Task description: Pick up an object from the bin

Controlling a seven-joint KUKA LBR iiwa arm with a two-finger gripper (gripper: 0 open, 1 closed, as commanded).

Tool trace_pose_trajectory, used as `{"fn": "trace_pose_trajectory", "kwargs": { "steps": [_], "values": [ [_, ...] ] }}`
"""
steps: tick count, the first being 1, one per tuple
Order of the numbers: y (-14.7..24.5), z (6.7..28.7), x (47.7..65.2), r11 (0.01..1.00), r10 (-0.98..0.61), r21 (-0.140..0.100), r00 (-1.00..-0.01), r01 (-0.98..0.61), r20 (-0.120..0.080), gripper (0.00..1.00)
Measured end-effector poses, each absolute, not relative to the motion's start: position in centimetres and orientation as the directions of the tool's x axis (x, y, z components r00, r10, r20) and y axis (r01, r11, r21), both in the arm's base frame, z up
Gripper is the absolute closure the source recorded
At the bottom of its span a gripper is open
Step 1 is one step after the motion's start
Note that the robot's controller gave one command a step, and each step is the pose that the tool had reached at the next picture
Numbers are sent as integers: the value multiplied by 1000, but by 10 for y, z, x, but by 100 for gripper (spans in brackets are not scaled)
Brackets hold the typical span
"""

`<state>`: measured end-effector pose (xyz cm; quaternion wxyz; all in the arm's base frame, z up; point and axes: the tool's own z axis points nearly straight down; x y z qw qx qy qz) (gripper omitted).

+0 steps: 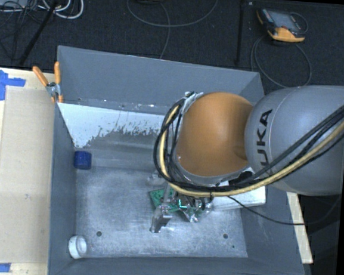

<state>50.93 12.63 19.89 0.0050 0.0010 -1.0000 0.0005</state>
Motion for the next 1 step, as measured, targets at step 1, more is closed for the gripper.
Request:
{"fn": "trace_pose_trajectory", "kwargs": {
  "steps": [1],
  "values": [
    [62, 89, 483, 1000, -15, -3, -1000, -15, 12, 0]
  ]
}}
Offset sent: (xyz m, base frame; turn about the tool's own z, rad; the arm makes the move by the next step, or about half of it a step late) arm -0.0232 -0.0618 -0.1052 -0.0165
